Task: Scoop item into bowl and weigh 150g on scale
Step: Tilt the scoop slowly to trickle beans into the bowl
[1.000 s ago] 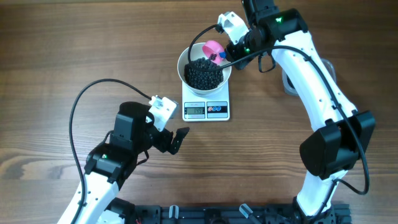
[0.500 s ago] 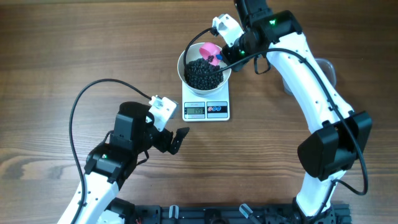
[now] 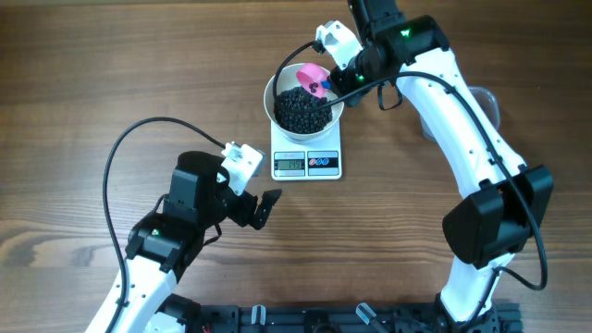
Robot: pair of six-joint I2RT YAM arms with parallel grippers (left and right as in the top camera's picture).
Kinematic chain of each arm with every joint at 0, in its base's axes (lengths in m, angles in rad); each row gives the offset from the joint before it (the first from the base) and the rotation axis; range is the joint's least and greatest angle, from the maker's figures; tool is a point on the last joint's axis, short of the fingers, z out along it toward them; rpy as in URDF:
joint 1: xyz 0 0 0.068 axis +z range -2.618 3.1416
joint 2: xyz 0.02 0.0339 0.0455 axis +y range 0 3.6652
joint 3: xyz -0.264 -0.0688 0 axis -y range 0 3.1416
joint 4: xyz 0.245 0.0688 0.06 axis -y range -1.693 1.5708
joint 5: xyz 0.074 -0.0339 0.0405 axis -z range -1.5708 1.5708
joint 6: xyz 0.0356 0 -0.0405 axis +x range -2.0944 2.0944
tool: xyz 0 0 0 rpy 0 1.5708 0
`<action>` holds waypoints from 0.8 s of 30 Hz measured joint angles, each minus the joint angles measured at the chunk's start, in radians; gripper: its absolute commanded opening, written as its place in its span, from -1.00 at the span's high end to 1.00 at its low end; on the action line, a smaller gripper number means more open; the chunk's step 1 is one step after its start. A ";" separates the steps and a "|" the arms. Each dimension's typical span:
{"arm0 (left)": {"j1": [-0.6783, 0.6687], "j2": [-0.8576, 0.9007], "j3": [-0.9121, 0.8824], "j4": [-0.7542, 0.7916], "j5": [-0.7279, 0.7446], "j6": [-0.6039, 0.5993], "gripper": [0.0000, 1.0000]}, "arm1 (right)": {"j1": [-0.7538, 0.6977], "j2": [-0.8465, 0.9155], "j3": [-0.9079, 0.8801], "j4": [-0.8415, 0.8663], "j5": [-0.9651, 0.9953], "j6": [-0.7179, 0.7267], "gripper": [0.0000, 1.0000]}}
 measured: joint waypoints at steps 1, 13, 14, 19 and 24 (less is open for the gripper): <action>0.000 0.000 0.000 0.000 0.000 0.000 -1.00 | 0.000 0.000 0.000 0.000 0.000 0.000 0.92; 0.000 0.000 0.000 0.000 0.000 0.000 -1.00 | 0.000 0.000 0.000 0.000 0.028 0.000 0.91; 0.000 0.000 0.000 0.000 0.000 0.000 -1.00 | 0.000 0.000 0.000 0.000 0.034 0.000 0.91; 0.000 0.000 0.000 0.000 0.000 0.000 -1.00 | 0.000 0.000 0.000 0.000 0.017 0.000 0.92; 0.000 0.000 0.000 0.000 0.000 0.000 -1.00 | -0.004 0.000 0.000 0.000 -0.024 0.000 0.91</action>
